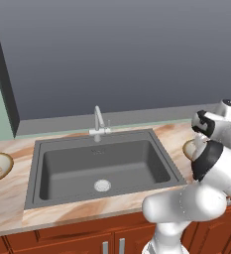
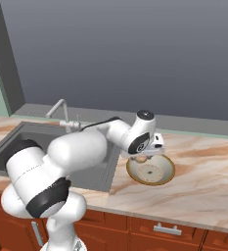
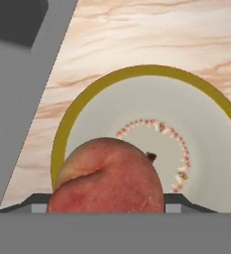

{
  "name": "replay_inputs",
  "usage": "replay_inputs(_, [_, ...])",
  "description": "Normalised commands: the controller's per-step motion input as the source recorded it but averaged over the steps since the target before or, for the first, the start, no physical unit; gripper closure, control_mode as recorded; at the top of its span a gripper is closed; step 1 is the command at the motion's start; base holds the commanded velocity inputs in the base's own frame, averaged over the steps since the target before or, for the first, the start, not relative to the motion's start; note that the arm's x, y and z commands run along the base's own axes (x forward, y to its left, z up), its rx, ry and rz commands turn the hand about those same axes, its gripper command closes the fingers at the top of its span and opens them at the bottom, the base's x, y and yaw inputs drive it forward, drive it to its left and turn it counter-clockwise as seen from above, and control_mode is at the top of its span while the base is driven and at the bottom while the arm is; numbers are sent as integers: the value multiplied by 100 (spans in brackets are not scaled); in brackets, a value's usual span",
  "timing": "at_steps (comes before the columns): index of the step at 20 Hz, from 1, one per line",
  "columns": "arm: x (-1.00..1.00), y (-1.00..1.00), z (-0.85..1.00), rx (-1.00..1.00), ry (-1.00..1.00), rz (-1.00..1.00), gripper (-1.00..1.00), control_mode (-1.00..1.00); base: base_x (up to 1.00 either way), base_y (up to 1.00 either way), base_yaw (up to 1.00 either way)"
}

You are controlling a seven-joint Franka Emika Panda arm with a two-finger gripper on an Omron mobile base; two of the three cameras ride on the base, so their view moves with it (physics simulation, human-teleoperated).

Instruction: Pick the garlics from the cabinet and place them in one bowl. Pick the peach from the sink and place it in the other bowl.

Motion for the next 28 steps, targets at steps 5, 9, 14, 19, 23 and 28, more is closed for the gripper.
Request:
replay_inputs(5, [11, -16, -28, 0, 12, 0, 100, -100, 0, 0, 0])
replay_inputs(9, [4, -15, -31, 0, 4, 0, 100, -100, 0, 0, 0])
replay_inputs(14, [0, -17, -21, 0, 0, 0, 100, -100, 0, 0, 0])
replay_inputs(19, [0, 0, -23, 0, -1, 0, 100, -100, 0, 0, 0])
replay_inputs(23, [0, 0, -30, 0, -5, 0, 100, -100, 0, 0, 0])
replay_inputs(28, [4, -1, -20, 0, -1, 0, 100, -100, 0, 0, 0])
